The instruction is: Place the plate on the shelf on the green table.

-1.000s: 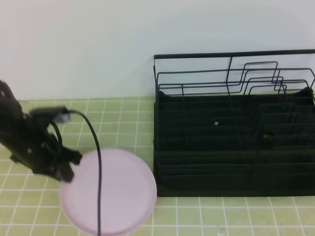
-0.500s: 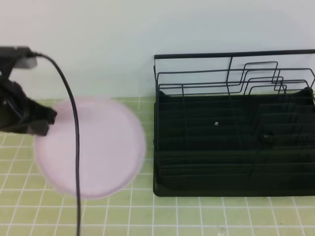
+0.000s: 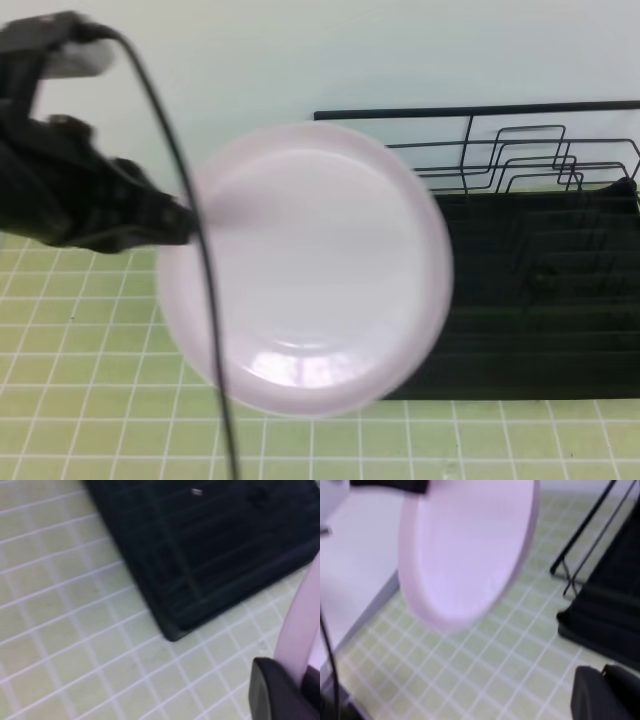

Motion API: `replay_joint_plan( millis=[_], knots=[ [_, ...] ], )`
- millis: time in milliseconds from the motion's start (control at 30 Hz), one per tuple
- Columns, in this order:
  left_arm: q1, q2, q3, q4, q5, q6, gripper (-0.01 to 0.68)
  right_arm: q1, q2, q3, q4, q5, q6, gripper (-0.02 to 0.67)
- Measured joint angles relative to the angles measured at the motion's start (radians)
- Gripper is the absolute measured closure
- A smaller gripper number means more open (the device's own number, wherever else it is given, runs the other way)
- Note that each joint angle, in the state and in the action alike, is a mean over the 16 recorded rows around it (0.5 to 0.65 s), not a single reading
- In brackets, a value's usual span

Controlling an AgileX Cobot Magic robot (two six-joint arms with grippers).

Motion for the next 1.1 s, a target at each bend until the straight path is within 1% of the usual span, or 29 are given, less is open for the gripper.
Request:
replay_joint_plan(
  millis=[200,333,467,567,700,800,867,1100],
  knots=[
    [-0.118,-0.017,0.000,0.000,-0.023,-0.036,0.671,0.000,0.106,-0.001,0.164,-0.035,-0.097,0.427],
    [-0.177,-0.018,0.000,0.013,-0.035,-0.066,0.671,0.000,0.164,-0.001,0.245,-0.028,-0.155,0.342],
    [-0.212,-0.018,0.000,0.018,-0.035,-0.085,0.671,0.000,0.200,-0.001,0.305,-0.002,-0.203,0.281],
    [-0.228,-0.018,0.000,0.016,-0.034,-0.094,0.671,0.000,0.213,-0.001,0.340,0.015,-0.233,0.264],
    [-0.249,-0.018,0.000,0.009,-0.031,-0.100,0.671,0.000,0.216,-0.001,0.368,0.021,-0.264,0.265],
    [-0.266,-0.018,0.000,-0.001,-0.031,-0.101,0.671,0.000,0.217,-0.001,0.377,0.018,-0.282,0.292],
    [-0.278,-0.018,0.000,-0.008,-0.032,-0.100,0.671,0.000,0.217,-0.001,0.380,0.015,-0.295,0.322],
    [-0.317,-0.019,0.000,-0.025,-0.035,-0.090,0.667,0.000,0.216,-0.001,0.376,-0.009,-0.355,0.490]
  ],
)
